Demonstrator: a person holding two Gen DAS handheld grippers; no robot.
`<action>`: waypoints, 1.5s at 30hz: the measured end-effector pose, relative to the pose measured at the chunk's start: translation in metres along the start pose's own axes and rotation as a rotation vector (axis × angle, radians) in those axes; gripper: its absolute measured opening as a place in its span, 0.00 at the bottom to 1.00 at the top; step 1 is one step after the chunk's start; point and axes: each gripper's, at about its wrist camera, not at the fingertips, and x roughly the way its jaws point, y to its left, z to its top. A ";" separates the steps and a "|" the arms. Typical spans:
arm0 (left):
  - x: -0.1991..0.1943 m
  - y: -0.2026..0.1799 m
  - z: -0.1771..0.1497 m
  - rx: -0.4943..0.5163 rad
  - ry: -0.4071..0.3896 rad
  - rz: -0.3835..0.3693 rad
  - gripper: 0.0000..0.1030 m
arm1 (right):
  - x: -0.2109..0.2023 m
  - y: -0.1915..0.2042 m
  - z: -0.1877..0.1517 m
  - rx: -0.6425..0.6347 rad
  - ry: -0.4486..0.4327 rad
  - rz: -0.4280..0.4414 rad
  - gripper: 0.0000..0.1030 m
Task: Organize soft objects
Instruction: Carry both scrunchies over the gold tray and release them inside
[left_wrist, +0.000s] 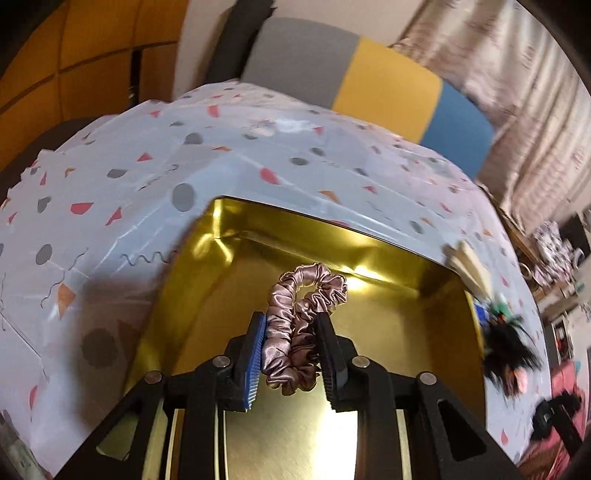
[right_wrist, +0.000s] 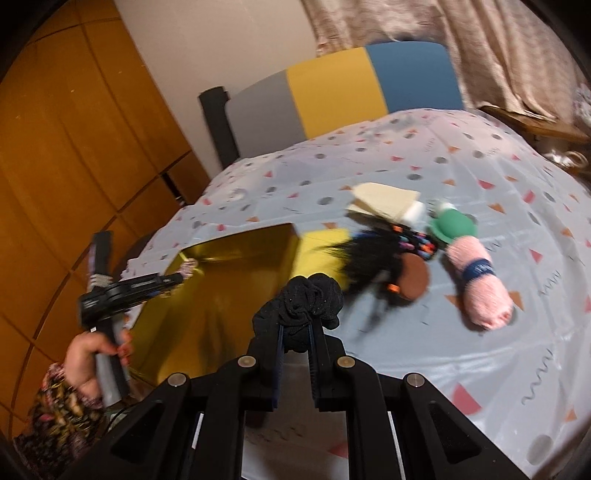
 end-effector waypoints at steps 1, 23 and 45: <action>0.004 0.003 0.004 -0.015 -0.002 0.012 0.37 | 0.002 0.006 0.002 -0.011 0.001 0.007 0.12; -0.095 0.014 -0.065 -0.076 -0.245 0.077 0.62 | 0.085 0.083 0.014 -0.127 0.152 0.117 0.12; -0.095 0.030 -0.090 -0.194 -0.187 0.070 0.62 | 0.231 0.141 0.062 -0.063 0.260 0.057 0.15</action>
